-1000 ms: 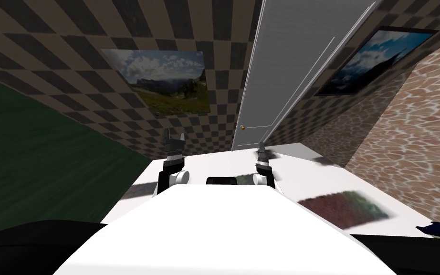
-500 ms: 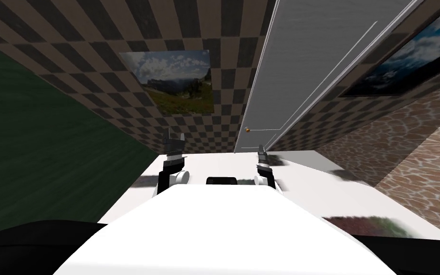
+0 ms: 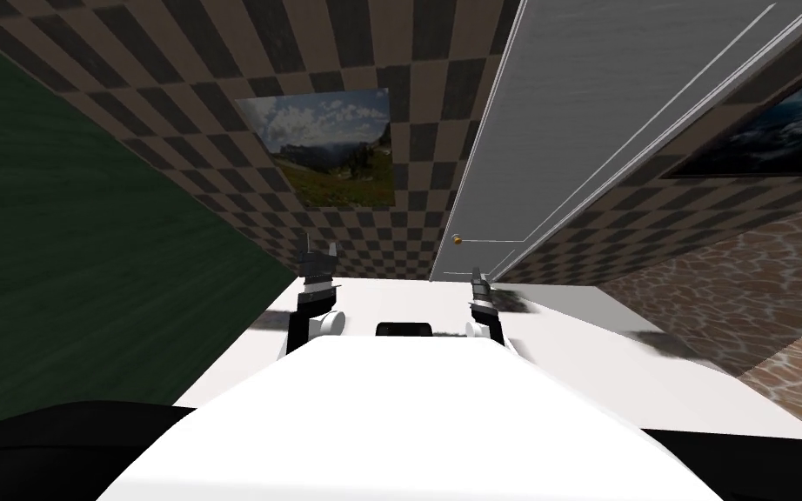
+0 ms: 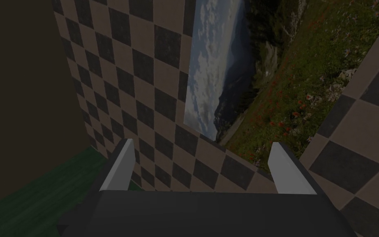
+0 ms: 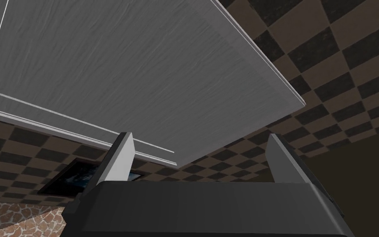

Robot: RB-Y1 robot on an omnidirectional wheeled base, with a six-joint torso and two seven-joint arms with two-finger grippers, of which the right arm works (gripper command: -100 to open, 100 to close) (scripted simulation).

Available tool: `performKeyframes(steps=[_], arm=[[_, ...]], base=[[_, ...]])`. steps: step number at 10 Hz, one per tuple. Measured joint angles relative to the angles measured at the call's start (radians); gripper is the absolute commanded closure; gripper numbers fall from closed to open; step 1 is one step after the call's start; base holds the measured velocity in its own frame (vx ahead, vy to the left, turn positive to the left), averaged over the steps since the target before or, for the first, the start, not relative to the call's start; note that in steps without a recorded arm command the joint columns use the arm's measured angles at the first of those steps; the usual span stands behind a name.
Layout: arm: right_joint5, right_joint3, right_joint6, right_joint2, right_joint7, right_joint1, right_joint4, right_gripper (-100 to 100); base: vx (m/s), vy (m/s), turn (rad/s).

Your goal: Pull the door open

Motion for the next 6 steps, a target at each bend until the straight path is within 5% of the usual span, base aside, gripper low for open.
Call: performKeyframes(steps=[6], arm=[[-0.048, -0.015, -0.033, -0.029, 0.126, -0.034, 0.151, -100]], base=[[0.045, -0.072, 0.181]])
